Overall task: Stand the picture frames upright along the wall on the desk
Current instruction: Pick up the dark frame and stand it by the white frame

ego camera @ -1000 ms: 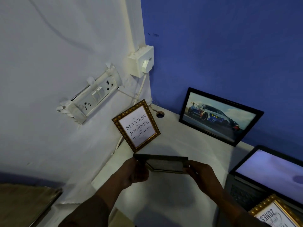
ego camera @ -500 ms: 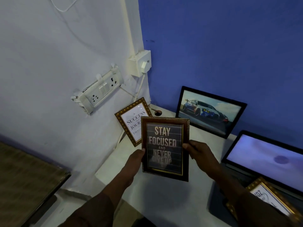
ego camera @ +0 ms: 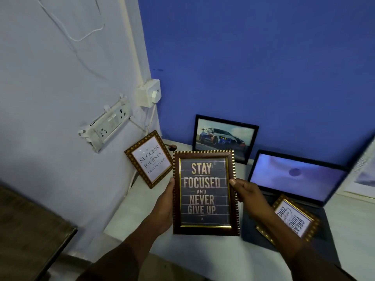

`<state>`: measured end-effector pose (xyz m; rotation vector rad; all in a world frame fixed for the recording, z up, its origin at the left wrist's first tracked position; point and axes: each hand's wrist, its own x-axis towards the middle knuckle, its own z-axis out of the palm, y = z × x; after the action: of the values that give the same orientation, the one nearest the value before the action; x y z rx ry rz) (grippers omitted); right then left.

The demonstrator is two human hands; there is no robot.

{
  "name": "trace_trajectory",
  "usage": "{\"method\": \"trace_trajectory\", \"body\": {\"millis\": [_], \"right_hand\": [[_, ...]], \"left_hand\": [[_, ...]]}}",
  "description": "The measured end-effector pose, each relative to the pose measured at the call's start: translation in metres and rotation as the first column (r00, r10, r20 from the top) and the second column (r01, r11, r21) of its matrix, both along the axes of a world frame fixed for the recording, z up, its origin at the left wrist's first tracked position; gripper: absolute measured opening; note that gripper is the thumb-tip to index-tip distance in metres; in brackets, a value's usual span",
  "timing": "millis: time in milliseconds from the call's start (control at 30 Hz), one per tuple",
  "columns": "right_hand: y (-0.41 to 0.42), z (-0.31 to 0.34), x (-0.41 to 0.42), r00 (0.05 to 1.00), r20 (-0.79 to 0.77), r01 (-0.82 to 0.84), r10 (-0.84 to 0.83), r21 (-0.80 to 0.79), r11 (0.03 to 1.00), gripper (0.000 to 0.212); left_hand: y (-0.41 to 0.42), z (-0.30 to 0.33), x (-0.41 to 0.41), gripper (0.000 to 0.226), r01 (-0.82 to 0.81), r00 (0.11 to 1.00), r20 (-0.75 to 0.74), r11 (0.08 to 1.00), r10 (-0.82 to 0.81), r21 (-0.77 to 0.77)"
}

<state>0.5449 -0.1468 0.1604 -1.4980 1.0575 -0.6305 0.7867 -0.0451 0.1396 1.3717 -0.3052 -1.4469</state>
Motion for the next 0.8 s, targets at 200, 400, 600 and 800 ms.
{"method": "trace_trajectory", "body": {"millis": [200, 400, 600, 800], "right_hand": [[0.055, 0.007, -0.033, 0.995, 0.003, 0.1, -0.1, 0.061, 0.993, 0.042], [0.082, 0.003, -0.087, 0.966, 0.003, 0.258, -0.259, 0.091, 0.962, 0.038], [0.111, -0.012, -0.168, 0.918, -0.048, 0.397, -0.394, 0.107, 0.911, 0.034], [0.133, -0.016, -0.259, 0.867, -0.18, 0.487, -0.465, 0.105, 0.867, 0.039]], "left_hand": [[0.021, -0.011, -0.02, 0.074, 0.176, 0.968, -0.18, 0.984, -0.174, -0.002], [0.015, -0.016, -0.071, 0.074, 0.305, 0.933, -0.196, 0.952, -0.301, -0.012], [0.004, -0.018, -0.152, 0.069, 0.481, 0.87, -0.151, 0.875, -0.47, 0.046], [-0.003, -0.018, -0.245, 0.069, 0.573, 0.818, -0.107, 0.816, -0.565, 0.074]]}}
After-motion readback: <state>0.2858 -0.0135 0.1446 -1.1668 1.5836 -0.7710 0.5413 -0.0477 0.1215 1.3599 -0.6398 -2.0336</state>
